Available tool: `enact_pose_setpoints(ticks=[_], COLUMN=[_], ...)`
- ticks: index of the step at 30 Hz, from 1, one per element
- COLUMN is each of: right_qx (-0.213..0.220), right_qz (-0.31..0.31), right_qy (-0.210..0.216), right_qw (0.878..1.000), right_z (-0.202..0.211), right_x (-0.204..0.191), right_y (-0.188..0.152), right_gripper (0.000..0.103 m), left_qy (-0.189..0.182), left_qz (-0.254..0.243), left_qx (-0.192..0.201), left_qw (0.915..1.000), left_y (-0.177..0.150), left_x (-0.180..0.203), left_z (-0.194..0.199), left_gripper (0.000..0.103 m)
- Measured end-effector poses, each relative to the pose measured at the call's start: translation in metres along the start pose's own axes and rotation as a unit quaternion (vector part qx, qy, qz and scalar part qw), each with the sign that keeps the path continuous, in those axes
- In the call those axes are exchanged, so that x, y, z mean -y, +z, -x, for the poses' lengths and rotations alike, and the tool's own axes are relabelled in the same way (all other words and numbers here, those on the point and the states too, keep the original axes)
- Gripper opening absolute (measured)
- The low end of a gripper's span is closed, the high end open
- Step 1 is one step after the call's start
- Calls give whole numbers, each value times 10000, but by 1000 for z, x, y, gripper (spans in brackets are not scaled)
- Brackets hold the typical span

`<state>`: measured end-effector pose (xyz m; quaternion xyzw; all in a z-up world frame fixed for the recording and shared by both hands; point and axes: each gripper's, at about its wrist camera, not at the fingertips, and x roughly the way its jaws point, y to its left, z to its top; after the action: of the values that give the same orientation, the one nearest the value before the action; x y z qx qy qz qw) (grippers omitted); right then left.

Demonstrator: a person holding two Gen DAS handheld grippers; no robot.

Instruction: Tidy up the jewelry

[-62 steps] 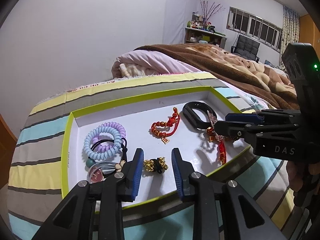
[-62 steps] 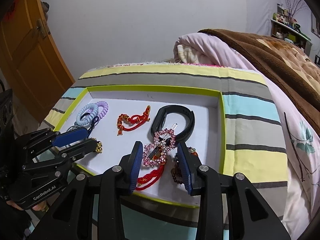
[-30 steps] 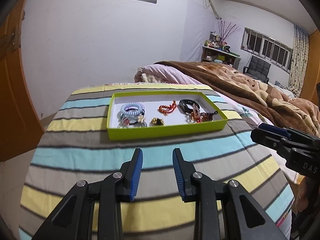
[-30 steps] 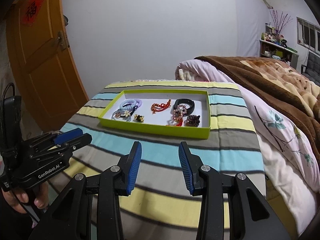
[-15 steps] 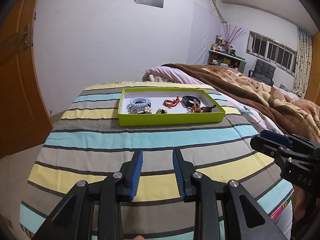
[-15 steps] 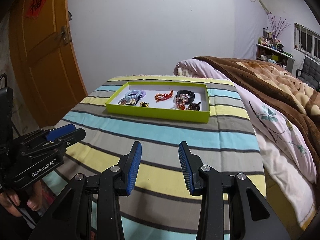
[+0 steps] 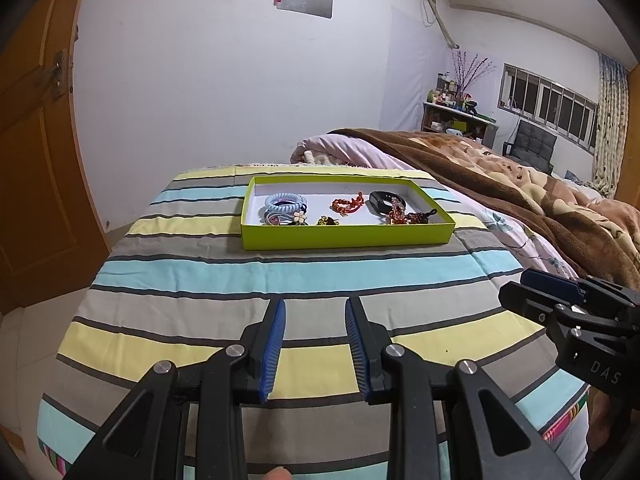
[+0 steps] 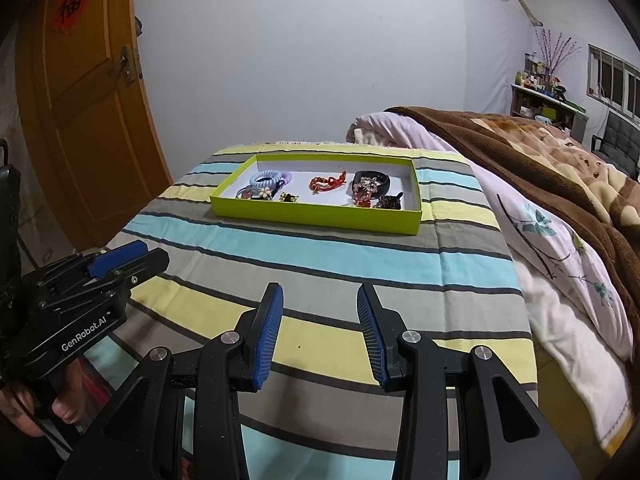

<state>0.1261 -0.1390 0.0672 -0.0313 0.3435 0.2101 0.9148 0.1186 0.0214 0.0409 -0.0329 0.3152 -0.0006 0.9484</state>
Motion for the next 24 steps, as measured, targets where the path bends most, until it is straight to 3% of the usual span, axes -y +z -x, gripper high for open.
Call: enact_pose_setpoints(ticks=[24], right_qx=[-43], right_qz=[25], right_qy=[-1], right_qw=[10000], right_z=[-2], right_x=[-2], right_y=[-2], right_gripper=[40], left_qy=[8], left_qz=[14], left_qx=[2], left_qw=[10000], left_y=[0], left_x=[2], left_z=[-1], left_gripper=[31])
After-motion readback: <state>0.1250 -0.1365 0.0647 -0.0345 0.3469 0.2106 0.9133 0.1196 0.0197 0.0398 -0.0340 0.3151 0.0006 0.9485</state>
